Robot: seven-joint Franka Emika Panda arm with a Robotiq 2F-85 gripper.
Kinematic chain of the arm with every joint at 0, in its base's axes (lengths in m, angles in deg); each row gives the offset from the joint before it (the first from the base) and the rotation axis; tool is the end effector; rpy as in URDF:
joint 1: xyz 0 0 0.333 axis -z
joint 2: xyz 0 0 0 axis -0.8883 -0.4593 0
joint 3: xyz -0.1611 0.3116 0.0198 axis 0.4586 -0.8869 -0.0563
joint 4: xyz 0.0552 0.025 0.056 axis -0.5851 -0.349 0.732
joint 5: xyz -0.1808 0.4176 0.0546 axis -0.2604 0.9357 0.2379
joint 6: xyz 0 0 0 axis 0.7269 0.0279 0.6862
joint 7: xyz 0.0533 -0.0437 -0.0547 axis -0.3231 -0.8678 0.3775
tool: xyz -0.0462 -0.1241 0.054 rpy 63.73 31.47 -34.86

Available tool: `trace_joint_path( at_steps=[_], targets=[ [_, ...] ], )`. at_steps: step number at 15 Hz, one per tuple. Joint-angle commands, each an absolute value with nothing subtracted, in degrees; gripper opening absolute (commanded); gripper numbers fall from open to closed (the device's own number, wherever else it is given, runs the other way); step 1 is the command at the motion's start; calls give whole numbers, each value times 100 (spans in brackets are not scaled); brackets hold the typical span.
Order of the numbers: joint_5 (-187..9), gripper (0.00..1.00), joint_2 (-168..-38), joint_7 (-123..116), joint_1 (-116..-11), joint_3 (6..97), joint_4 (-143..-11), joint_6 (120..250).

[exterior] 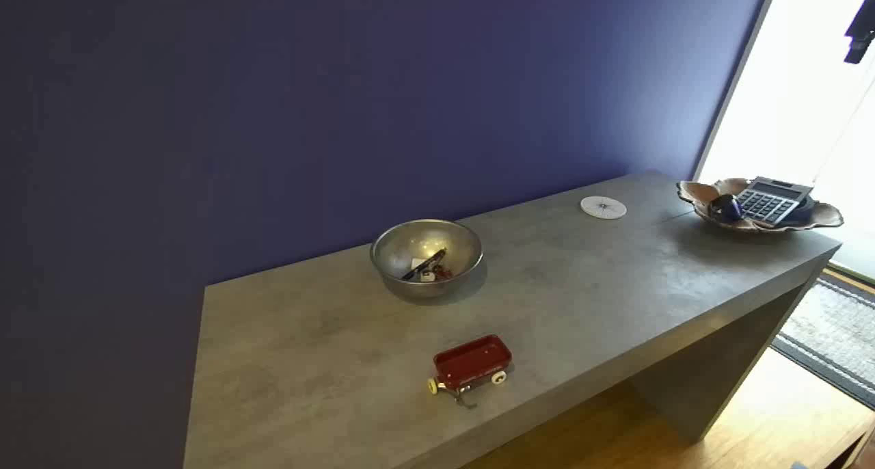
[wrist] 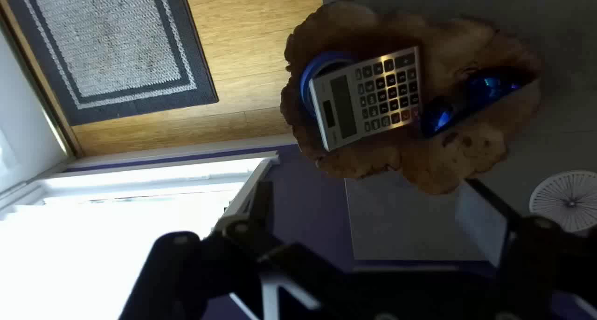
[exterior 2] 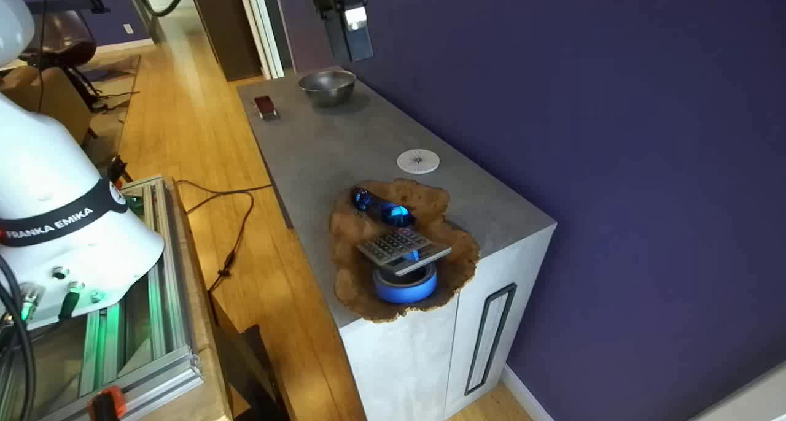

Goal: Take the pen out of the bowl

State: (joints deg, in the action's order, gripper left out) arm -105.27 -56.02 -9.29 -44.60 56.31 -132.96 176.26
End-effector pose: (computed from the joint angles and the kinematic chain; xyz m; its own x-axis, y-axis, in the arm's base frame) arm 0.3814 -0.2159 0.4083 0.9642 -0.2389 0.1152 -0.2589 -0.9419 0.2137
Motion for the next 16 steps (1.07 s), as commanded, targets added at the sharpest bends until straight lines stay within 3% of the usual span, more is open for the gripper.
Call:
trace_joint_path(
  at_steps=[1,8,16],
  targets=[
    [-10549,100,-5599,-913,-4504,5670,-13284,17605],
    [-10139,100,-6153,-1194,-5796,4992,-13256,18100],
    [-9974,100,-8093,-1390,-7300,3701,-12362,19030]
  ],
)
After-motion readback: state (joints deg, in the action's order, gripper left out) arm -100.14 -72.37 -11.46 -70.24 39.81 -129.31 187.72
